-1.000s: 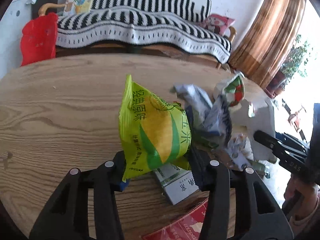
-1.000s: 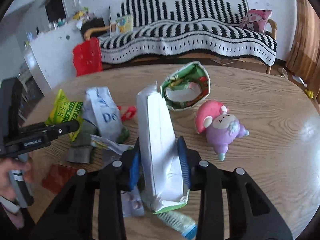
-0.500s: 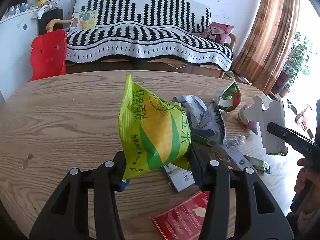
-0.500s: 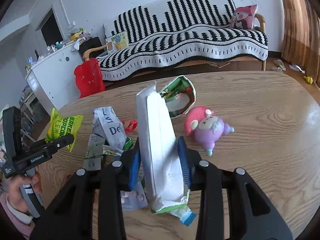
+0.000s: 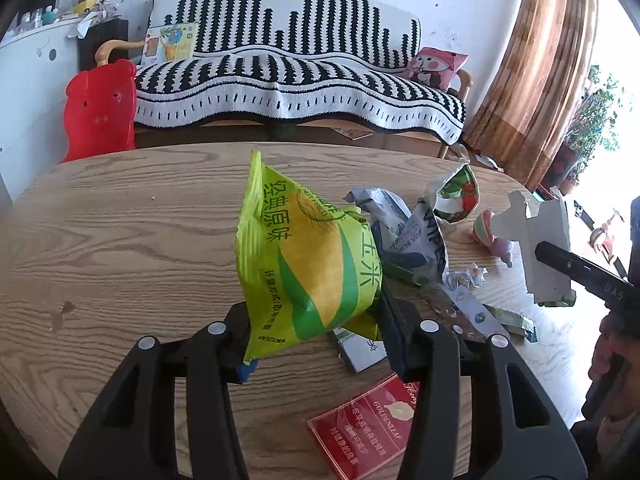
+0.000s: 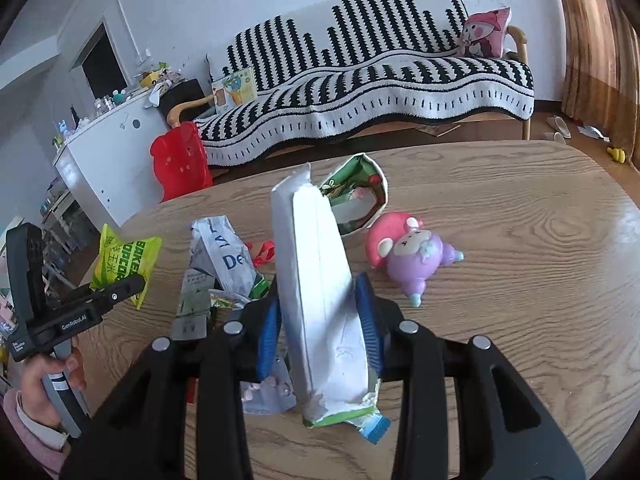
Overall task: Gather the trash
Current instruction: 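Grasp the green-yellow snack bag with the left tool while the right tool grasps the white carton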
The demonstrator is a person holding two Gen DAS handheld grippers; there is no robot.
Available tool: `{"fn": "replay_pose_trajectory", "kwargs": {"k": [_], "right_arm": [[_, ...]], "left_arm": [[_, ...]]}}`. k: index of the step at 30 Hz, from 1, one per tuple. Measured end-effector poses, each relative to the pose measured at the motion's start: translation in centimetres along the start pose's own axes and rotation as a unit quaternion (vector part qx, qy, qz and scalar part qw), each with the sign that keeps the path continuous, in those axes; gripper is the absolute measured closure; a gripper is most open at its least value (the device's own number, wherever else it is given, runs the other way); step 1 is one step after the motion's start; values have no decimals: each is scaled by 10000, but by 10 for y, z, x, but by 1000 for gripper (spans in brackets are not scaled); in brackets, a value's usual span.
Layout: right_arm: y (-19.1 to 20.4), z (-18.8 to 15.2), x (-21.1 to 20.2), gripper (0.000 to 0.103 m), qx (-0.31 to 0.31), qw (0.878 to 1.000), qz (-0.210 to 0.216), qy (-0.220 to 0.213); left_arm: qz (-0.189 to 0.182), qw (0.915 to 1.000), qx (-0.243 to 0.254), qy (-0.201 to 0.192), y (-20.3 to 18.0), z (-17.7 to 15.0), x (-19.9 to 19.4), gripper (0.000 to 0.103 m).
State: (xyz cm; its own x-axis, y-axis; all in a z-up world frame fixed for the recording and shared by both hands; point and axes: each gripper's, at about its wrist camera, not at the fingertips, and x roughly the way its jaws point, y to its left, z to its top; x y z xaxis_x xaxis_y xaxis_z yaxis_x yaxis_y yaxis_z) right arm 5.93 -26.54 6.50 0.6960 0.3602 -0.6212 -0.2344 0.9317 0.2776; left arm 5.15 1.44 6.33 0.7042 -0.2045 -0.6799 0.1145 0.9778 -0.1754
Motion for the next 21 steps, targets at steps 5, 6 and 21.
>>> {"fn": "replay_pose_trajectory", "kwargs": {"k": [5, 6, 21], "right_arm": [[-1, 0, 3, 66, 55, 10000, 62, 50], [-1, 0, 3, 66, 69, 9999, 75, 59], [-1, -1, 5, 66, 58, 9999, 69, 43]], "left_arm": [[-44, 10000, 21, 41, -2, 1, 2, 54], [-57, 10000, 23, 34, -2, 1, 2, 54], [-101, 9999, 108, 86, -6, 0, 5, 54]]}}
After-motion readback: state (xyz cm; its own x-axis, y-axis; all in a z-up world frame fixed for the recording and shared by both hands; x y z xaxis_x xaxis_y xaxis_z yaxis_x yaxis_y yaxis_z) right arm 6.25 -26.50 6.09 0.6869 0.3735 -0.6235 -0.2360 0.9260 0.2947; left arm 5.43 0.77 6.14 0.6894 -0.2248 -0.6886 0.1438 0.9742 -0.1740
